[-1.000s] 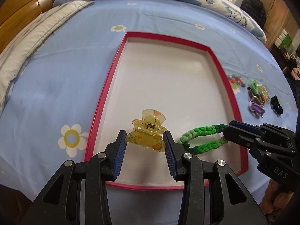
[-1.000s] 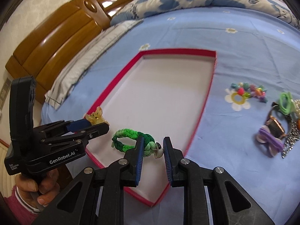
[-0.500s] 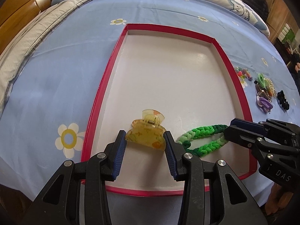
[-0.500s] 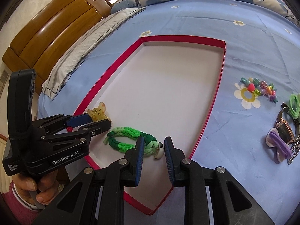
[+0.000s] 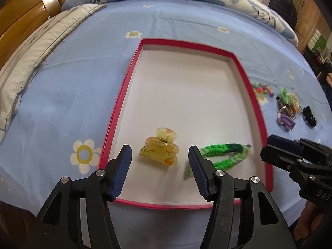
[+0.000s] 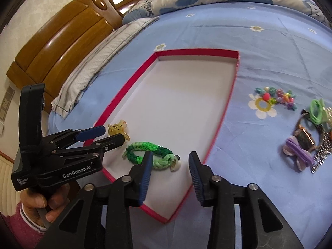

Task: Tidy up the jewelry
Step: 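Carry both items into the red tray and open both tools, then move both tools back over the jewelry pile, then grasp the purple bow hair tie with the left tool while the right tool grasps the black scrunchie, then carry both items into the red tray and open both tools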

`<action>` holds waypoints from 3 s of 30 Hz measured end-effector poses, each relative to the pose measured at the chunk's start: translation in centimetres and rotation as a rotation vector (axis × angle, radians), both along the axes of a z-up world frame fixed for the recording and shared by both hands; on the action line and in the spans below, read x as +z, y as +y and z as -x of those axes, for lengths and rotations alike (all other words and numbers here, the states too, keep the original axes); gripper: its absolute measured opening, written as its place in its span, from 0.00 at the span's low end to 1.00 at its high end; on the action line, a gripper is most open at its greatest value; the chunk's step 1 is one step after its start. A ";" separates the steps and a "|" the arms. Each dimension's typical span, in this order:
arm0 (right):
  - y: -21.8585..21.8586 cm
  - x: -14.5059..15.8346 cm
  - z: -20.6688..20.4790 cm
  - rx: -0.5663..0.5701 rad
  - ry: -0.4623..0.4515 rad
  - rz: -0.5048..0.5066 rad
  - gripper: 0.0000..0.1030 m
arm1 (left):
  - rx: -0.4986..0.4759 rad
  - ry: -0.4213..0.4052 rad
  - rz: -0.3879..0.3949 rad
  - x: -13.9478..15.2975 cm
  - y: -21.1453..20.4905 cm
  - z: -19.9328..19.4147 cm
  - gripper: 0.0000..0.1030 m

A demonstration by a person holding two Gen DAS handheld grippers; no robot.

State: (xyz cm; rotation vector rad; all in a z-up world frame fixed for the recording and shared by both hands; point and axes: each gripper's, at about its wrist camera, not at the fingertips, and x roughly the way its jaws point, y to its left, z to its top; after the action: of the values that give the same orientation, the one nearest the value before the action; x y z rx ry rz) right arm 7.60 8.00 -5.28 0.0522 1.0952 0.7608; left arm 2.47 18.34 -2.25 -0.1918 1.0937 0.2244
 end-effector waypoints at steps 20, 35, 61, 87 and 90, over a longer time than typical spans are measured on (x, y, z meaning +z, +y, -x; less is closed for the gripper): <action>-17.9 1.6 1.8 -0.386 -0.044 -0.005 0.45 | -0.190 -0.062 0.041 2.9 -10.3 -2.3 0.57; -25.6 1.1 0.6 -0.560 -0.060 0.024 0.49 | -0.320 -0.039 0.092 2.3 -17.7 -5.5 0.58; -30.9 -1.4 -6.5 -0.702 -0.061 0.082 0.07 | -0.371 0.038 0.236 -2.8 -20.4 -11.5 0.06; -19.5 5.0 -1.9 -0.443 -0.112 -0.152 0.05 | -0.294 -0.113 0.194 3.0 -13.6 -5.0 0.05; -17.4 5.0 -1.7 -0.400 -0.112 -0.159 0.05 | -0.261 -0.115 0.191 3.0 -11.9 -4.4 0.05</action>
State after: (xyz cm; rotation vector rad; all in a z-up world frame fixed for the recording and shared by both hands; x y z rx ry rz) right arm 9.31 -9.44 -0.24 0.3492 0.8790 0.4815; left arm 6.83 6.39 0.79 -0.2276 1.0135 -0.1243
